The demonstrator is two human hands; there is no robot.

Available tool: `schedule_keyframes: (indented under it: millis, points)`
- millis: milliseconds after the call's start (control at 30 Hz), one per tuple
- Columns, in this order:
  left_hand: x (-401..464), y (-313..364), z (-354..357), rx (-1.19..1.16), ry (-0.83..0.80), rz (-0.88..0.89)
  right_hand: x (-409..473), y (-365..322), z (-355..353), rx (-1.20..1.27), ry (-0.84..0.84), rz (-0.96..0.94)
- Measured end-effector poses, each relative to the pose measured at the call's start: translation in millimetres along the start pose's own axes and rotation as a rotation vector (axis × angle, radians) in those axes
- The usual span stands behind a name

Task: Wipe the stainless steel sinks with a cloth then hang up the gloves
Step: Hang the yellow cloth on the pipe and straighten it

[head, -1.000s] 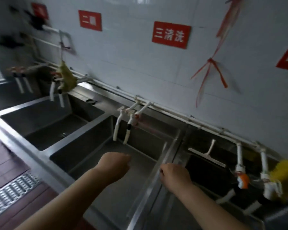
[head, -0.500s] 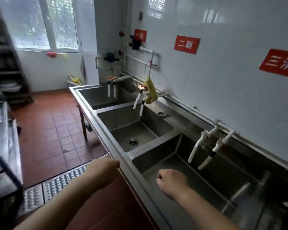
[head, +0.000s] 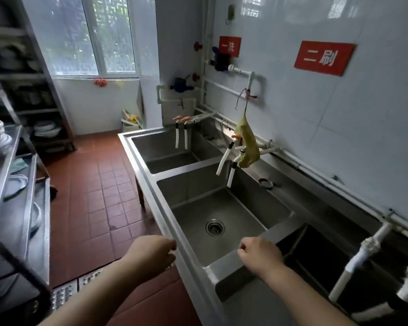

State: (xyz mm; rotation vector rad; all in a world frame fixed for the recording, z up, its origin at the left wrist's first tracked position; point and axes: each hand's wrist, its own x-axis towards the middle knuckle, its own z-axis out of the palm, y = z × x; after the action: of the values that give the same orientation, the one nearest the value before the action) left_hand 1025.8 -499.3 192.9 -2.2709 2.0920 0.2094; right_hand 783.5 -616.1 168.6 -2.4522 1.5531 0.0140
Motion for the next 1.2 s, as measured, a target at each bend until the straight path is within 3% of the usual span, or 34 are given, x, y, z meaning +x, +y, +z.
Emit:
schedule_keyframes:
  millis: [367, 733, 967, 1200]
  points:
    - [163.4, -64.8, -19.1, -0.042, -0.003, 0.118, 166.9, -3.4, -59.8, -0.017, 0.129, 0.103]
    - [366.2, -143.9, -44.5, -0.155, -0.015, 0.403, 347.7, -31.7, -105.9, 0.043, 0.486, 0.477]
    - [434.9, -176.4, -46.3, -0.189, -0.014, 0.485, 430.1, -20.1, -109.3, 0.100, 0.602, 0.672]
    - [464.4, -195.0, -46.4, -0.189, -0.055, 0.543, 467.3, -9.9, -109.7, 0.209, 0.596, 0.801]
